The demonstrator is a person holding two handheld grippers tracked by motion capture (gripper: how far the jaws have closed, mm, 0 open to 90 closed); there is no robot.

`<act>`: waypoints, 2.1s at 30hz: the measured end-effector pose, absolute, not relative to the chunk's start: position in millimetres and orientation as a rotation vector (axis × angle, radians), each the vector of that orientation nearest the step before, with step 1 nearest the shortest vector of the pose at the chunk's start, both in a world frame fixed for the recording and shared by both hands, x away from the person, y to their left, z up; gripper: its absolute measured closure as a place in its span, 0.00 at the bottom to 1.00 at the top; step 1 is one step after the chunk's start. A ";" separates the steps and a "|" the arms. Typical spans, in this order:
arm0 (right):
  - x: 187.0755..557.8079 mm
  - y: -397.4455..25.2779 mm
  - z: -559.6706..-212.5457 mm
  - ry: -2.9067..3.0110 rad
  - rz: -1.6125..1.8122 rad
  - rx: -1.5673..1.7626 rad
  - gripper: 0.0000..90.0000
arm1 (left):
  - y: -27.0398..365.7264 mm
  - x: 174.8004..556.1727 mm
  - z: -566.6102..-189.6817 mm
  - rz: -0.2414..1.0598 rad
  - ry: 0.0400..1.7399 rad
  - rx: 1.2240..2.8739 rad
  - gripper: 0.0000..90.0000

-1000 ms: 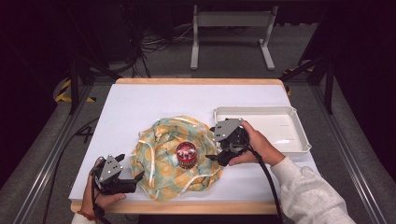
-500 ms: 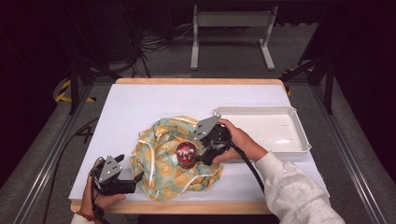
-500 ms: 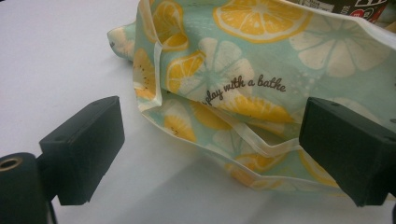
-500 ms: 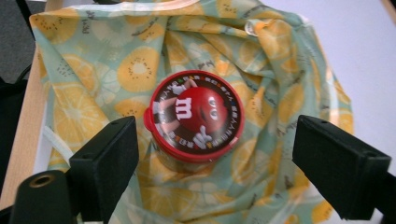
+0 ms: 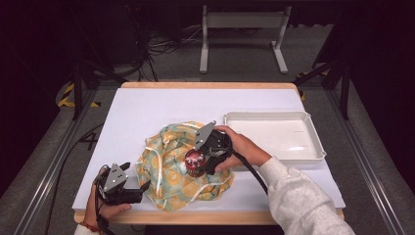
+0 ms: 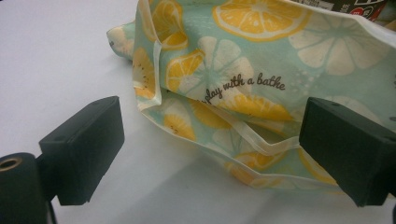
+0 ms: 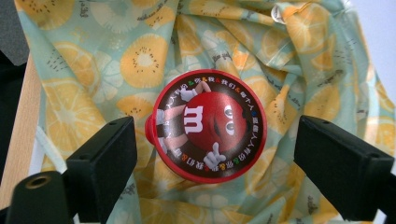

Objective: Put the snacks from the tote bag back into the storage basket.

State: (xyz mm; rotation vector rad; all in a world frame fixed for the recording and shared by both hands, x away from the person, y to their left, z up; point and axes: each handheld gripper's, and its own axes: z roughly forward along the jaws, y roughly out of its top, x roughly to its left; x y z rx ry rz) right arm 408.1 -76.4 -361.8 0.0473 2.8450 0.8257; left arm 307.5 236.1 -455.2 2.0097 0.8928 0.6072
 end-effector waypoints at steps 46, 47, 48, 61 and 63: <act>410.1 -51.2 -371.9 2.920 0.593 -0.040 0.26 | 238.3 304.7 -456.0 0.610 0.905 2.018 0.08; 409.9 -51.4 -371.1 2.915 0.591 -0.042 0.26 | 238.3 304.8 -456.0 0.610 0.905 2.019 0.08; 409.6 -51.4 -370.6 2.914 0.596 -0.041 0.26 | 238.2 304.9 -456.1 0.610 0.905 2.020 0.08; 409.6 -52.2 -359.3 2.919 0.608 -0.051 0.26 | 238.3 305.1 -456.3 0.609 0.908 2.022 0.08; 408.7 -52.2 -356.7 2.916 0.605 -0.060 0.26 | 238.3 305.1 -456.6 0.608 0.910 2.019 0.08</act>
